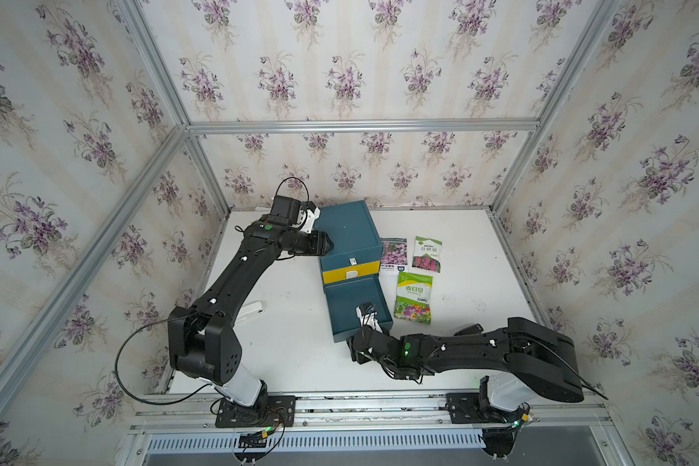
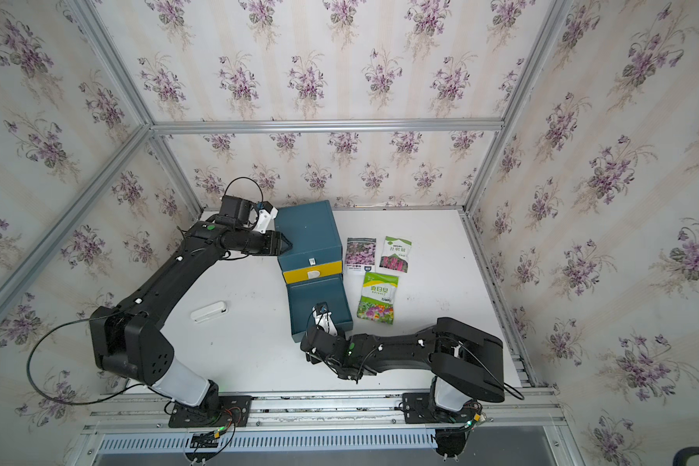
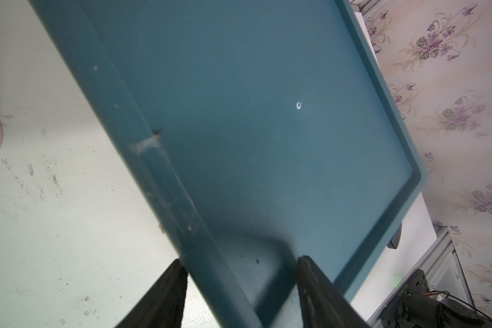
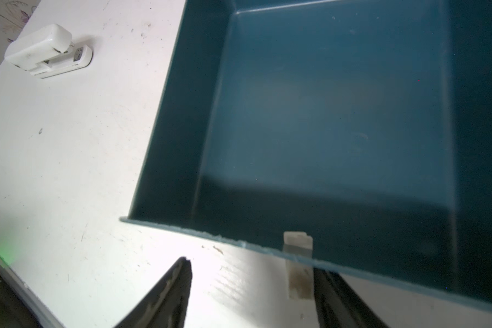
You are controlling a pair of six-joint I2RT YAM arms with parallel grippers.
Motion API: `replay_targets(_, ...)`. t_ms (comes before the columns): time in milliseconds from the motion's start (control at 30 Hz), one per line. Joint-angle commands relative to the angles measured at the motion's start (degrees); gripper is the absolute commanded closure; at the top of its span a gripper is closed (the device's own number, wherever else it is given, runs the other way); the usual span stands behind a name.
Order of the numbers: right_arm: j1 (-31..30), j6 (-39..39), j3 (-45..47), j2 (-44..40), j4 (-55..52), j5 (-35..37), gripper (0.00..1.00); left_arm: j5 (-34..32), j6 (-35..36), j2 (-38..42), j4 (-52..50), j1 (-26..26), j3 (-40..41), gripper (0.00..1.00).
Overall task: Take the seed bags out of the drawer
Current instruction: Close the drawer in the storage box.
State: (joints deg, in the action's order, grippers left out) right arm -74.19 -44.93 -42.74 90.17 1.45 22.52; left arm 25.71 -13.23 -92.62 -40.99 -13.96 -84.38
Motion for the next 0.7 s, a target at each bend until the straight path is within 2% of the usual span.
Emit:
replay_targets(0, 0.08, 1.71, -0.82, 0.63, 2.11, 2.83, 0.3, -6.03, 2.95, -1.16, -11.74, -0.08, 0.88, 0.36)
replay_targets(667, 7.18, 8.73, -2.33, 3.58, 8.32, 0.35, 0.32, -5.54, 3.57, -2.12, -12.25, 0.06, -0.16, 0.36)
